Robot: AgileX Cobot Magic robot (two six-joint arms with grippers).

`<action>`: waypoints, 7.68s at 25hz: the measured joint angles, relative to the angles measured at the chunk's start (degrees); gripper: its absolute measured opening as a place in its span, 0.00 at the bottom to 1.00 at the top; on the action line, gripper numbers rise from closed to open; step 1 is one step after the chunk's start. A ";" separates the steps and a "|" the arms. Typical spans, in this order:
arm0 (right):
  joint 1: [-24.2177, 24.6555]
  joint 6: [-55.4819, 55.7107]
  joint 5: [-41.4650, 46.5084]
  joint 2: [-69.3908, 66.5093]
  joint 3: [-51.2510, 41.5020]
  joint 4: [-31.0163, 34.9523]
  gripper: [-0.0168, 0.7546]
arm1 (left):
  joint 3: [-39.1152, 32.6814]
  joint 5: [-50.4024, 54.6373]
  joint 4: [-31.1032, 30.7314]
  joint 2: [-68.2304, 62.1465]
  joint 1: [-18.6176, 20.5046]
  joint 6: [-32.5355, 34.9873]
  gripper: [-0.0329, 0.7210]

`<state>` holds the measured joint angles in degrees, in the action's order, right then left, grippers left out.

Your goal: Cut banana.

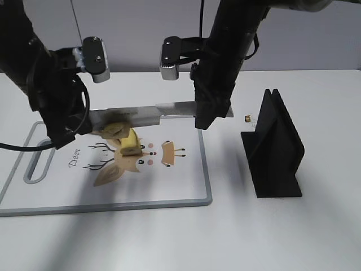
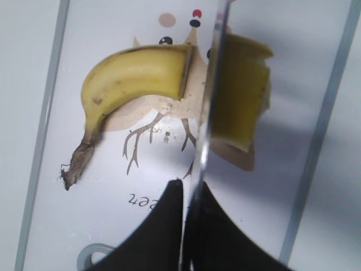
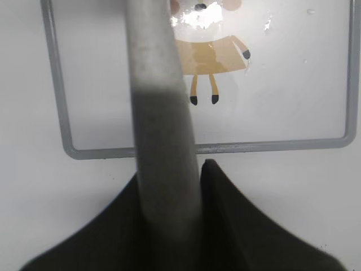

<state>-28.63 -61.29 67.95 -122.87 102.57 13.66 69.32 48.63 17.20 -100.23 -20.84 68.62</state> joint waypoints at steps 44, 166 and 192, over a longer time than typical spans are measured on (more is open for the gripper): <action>-0.12 19.73 2.28 13.91 0.00 0.20 0.23 | 7.47 11.97 -23.60 16.71 2.33 -45.32 0.74; 10.59 75.82 -6.80 29.20 -37.52 -6.22 0.23 | -41.13 13.27 -11.74 100.56 16.68 -61.42 0.83; 10.59 64.57 -1.95 49.69 -40.77 -2.49 0.76 | -41.13 13.27 -11.74 100.56 16.68 -61.42 0.83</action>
<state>-18.04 3.27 66.01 -73.18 61.80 11.17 28.19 61.90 5.46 0.33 -4.16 7.20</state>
